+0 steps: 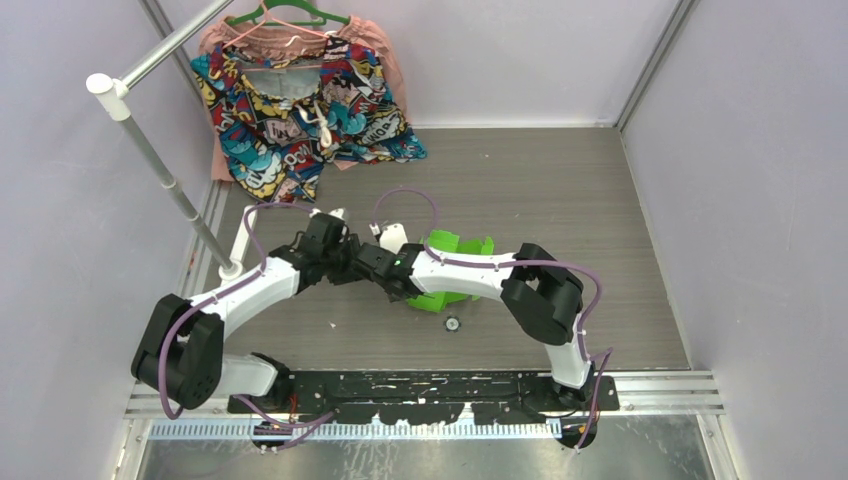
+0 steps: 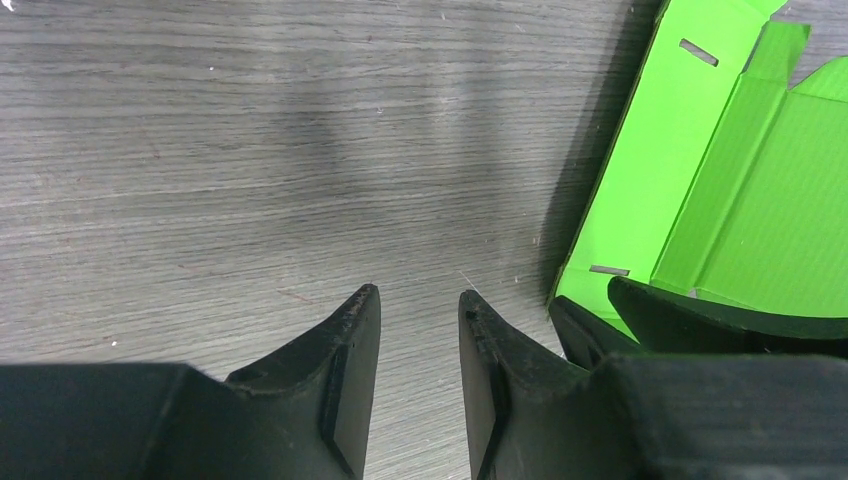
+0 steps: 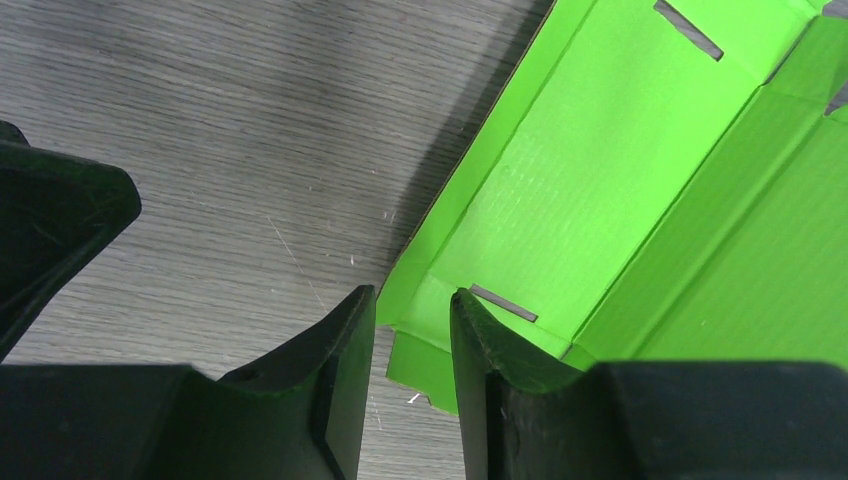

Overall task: Fold the paper box
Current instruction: Fold the paper box at the center of the board.

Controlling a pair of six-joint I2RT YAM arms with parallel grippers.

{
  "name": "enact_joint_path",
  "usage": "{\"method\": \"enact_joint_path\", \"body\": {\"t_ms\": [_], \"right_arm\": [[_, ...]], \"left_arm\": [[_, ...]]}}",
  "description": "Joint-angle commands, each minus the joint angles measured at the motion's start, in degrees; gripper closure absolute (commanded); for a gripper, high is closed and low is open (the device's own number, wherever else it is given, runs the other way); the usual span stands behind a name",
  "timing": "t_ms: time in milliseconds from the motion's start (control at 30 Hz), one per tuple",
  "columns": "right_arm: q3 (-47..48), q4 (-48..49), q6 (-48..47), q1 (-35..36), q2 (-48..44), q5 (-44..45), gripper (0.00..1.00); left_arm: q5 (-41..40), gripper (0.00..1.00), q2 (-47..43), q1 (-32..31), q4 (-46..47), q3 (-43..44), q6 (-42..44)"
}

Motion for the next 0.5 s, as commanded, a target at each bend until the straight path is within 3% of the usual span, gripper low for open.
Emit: {"method": "enact_joint_path", "body": {"t_ms": [0, 333, 467], "right_arm": [[1.08, 0.02, 0.14, 0.42, -0.16, 0.91, 0.61], [1.69, -0.27, -0.84, 1.21, 1.46, -0.11, 0.55], [1.72, -0.7, -0.81, 1.29, 1.76, 0.26, 0.58]], "left_arm": [[1.22, 0.65, -0.38, 0.36, 2.41, -0.15, 0.05], [1.36, 0.66, -0.01, 0.44, 2.52, -0.15, 0.05], [1.47, 0.66, 0.17, 0.55, 2.63, -0.23, 0.05]]}}
